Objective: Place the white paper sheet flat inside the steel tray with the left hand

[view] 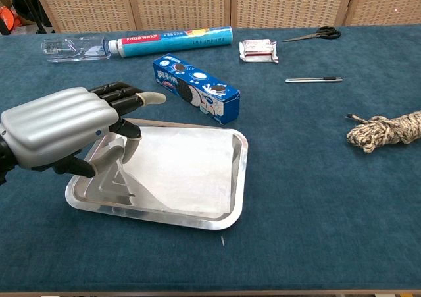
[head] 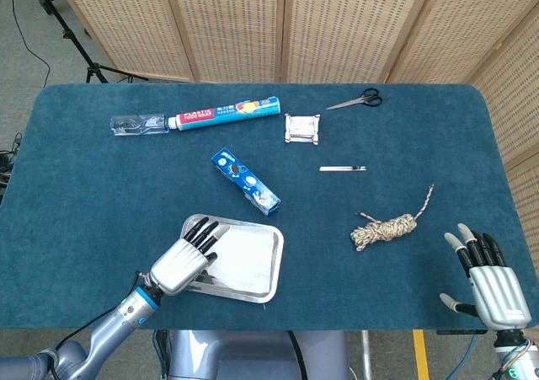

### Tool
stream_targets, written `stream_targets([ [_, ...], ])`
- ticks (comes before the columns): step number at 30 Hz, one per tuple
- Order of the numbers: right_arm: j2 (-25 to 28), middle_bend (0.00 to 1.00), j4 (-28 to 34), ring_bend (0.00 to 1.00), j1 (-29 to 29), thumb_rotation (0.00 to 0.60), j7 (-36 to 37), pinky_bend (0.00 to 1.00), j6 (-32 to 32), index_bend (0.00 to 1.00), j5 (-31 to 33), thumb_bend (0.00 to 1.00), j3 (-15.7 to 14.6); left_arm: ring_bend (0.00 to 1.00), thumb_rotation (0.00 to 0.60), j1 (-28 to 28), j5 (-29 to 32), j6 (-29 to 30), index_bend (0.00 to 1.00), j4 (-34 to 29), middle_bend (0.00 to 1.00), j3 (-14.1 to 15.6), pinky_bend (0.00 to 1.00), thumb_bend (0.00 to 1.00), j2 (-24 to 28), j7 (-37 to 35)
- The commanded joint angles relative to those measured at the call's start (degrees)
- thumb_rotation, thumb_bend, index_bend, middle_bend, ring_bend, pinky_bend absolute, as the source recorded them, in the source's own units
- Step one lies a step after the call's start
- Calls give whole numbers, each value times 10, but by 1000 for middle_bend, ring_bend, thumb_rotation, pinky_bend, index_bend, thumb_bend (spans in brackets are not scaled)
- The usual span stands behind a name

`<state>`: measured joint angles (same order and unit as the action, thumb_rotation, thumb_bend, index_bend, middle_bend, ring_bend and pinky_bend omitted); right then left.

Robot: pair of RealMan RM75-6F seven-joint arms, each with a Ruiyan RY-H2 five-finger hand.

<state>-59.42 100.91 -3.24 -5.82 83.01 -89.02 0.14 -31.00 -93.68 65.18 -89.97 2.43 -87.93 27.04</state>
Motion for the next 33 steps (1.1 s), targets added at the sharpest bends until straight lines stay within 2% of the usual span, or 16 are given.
stream_targets([
  [1, 0, 0, 0, 0, 0, 600, 0, 0, -1, 102, 0, 0, 0, 0, 600, -5, -9, -5, 739, 8, 23, 5, 0, 593, 5, -11],
  [33, 2, 0, -2, 0, -1, 600, 5, 0, -3, 102, -1, 0, -2, 0, 600, -32, -85, -11, 740, 38, 24, 35, 0, 598, 22, -83],
])
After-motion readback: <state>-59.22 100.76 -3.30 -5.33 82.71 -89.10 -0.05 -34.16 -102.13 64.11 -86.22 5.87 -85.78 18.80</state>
